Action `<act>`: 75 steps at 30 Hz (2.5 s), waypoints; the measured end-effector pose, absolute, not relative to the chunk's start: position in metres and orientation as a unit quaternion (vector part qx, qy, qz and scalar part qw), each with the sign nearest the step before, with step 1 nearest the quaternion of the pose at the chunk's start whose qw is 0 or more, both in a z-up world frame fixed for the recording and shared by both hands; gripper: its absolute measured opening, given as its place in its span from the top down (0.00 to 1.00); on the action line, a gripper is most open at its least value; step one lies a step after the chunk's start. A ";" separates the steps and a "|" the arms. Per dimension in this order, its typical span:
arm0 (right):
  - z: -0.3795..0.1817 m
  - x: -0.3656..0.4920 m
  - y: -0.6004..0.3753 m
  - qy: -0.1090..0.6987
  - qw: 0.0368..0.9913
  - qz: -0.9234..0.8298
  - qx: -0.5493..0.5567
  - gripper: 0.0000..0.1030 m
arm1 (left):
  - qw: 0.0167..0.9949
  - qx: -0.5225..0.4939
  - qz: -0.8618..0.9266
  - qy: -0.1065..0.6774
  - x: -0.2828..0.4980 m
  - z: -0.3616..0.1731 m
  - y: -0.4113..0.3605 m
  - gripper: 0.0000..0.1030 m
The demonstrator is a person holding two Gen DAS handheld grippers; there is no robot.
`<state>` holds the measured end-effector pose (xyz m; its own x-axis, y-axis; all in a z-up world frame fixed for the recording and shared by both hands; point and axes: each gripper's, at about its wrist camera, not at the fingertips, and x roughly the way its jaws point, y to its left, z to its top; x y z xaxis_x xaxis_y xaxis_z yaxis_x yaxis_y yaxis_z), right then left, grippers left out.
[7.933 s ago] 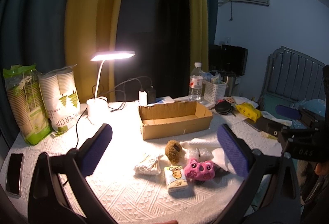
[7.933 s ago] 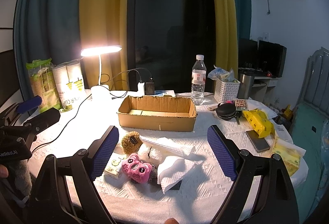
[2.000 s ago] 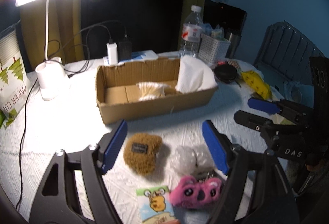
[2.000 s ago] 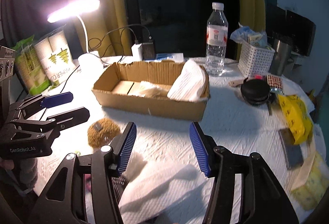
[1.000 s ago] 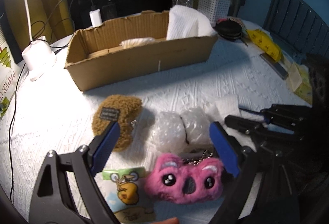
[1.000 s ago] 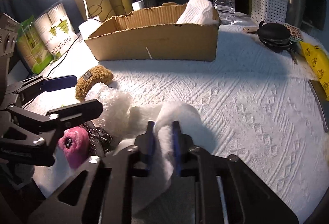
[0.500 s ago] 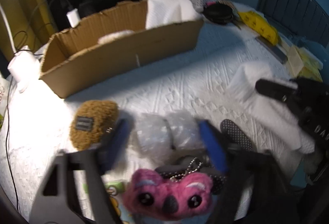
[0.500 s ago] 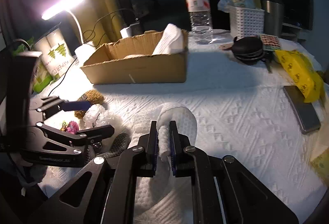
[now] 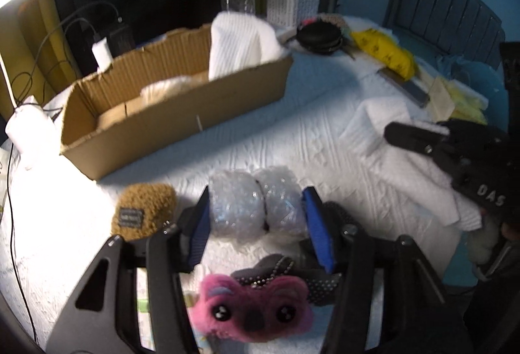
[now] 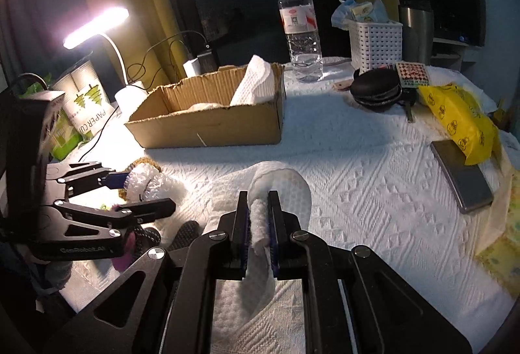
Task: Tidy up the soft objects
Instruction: 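Lower the bubble-wrapped rolls into the box with the left tool while the right tool releases the towel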
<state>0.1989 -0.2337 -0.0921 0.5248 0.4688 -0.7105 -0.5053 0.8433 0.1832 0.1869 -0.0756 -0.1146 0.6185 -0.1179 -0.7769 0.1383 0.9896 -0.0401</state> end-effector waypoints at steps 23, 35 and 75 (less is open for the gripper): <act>-0.047 0.248 -0.166 0.369 0.879 0.295 -0.073 0.89 | 0.940 -0.038 -0.055 0.334 0.201 -0.051 0.012 0.47; -0.044 0.298 -0.125 0.362 0.879 0.302 -0.077 0.89 | 0.949 -0.061 -0.010 0.310 0.230 -0.054 0.059 0.46; -0.069 0.291 -0.115 0.390 0.878 0.270 -0.067 0.48 | 0.946 -0.087 -0.006 0.311 0.210 -0.062 0.061 0.13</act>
